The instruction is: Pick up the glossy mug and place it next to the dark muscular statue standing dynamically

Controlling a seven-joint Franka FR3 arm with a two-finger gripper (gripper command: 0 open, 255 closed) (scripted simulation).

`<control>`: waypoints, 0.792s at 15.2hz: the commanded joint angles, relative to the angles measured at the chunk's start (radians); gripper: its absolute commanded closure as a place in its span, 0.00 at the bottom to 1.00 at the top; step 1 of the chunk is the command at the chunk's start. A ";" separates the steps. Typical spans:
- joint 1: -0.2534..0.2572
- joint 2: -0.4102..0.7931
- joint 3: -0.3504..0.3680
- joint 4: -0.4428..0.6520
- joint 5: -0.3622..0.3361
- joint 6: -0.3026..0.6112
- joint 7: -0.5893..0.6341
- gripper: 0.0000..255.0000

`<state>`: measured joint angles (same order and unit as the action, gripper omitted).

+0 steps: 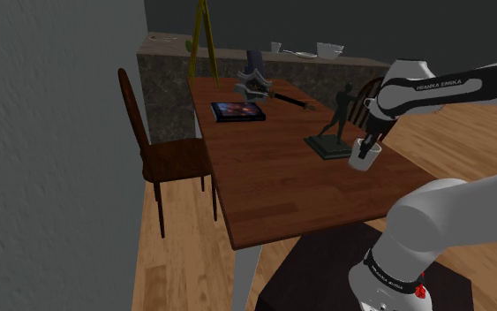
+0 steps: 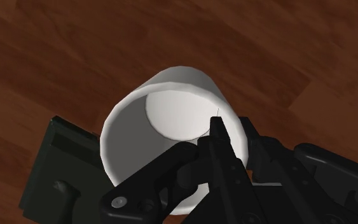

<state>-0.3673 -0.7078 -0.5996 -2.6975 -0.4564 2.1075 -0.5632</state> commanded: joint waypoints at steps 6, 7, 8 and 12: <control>-0.001 0.062 -0.048 -0.058 -0.031 0.121 0.002 1.00; 0.000 0.073 -0.055 -0.065 -0.035 0.139 0.002 1.00; 0.000 0.079 -0.059 -0.069 -0.037 0.150 0.003 1.00; 0.000 0.079 -0.059 -0.069 -0.037 0.150 0.003 1.00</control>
<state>-0.3668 -0.6285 -0.6589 -2.7664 -0.4933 2.2564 -0.5606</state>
